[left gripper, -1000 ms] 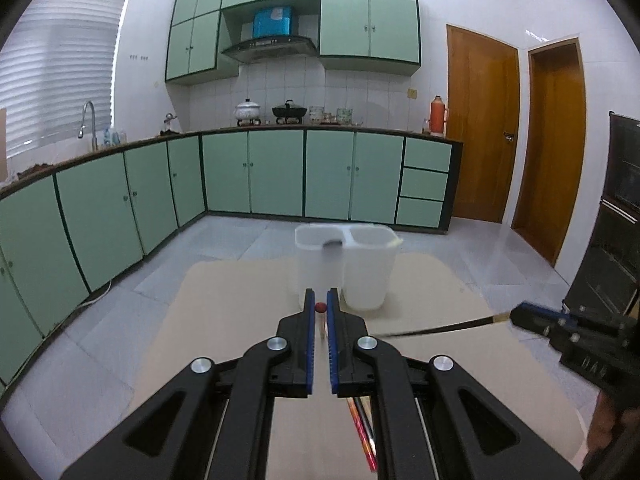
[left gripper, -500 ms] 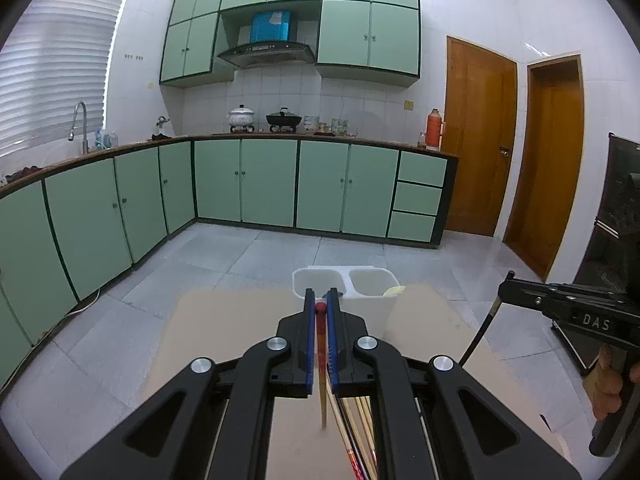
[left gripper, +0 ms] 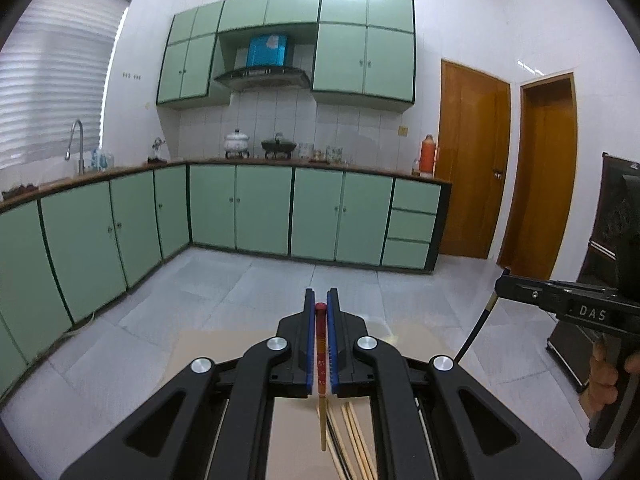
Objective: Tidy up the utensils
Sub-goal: 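Lift both chopsticks and drop them into the utensil holder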
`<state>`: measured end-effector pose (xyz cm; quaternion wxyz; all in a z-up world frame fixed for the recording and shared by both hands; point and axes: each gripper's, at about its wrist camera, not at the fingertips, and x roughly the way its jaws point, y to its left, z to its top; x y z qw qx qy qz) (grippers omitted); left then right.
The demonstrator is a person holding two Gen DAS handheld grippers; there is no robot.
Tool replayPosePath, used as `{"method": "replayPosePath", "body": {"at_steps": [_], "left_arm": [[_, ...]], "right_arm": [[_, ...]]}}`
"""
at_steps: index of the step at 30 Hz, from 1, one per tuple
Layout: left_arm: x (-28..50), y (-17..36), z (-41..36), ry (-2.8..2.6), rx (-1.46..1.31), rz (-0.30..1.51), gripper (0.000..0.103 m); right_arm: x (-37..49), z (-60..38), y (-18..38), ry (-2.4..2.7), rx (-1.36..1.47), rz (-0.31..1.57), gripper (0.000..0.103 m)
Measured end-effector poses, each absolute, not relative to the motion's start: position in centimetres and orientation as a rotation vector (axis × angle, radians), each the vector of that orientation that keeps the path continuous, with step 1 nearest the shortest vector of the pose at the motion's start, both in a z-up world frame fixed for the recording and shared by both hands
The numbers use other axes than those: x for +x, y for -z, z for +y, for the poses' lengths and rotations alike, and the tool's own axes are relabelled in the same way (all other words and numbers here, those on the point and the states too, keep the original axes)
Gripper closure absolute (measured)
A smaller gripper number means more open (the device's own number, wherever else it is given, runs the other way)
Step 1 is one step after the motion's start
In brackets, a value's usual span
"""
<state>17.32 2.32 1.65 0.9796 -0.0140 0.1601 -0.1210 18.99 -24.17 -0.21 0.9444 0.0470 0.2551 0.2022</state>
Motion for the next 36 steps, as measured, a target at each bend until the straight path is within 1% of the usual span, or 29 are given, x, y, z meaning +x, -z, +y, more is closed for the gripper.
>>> {"method": "replayPosePath", "body": {"at_steps": [10,14,17,23,30,32,33,34,36], "left_arm": [[23.4,-7.3,1.5,0.222,-0.036,0.192,0.097],[25.9,-8.0,0.9,0.223,-0.039,0.171,0.097],[27.7,-7.5,0.2,0.223,-0.037,0.184,0.097],[30.3,-4.5,-0.8,0.225,-0.034,0.255,0.097],[31.9,-0.8,-1.1,0.202,-0.014,0.306,0.097],[32.3,-0.1,-1.0,0.207,-0.015,0.332,0.097],[32.4,0.2,-1.0,0.203,-0.015,0.344,0.097],[32.4,0.5,-0.8,0.205,-0.018,0.351,0.096],[32.2,1.0,-0.4,0.206,-0.025,0.367,0.089]], "right_arm": [[23.7,-24.5,-4.8,-0.376,0.074,0.413,0.097],[26.3,-24.5,-5.5,-0.356,0.075,0.391,0.097],[28.2,-24.3,-4.8,-0.344,0.076,0.384,0.097],[31.3,-23.7,-1.6,-0.307,0.039,0.383,0.097],[32.5,-22.8,2.2,-0.335,0.056,0.451,0.097],[32.5,-22.5,3.2,-0.351,0.058,0.48,0.096],[32.4,-22.3,3.4,-0.356,0.056,0.489,0.093],[32.2,-22.2,3.8,-0.357,0.051,0.494,0.093],[31.7,-22.0,4.2,-0.36,0.044,0.502,0.092]]}}
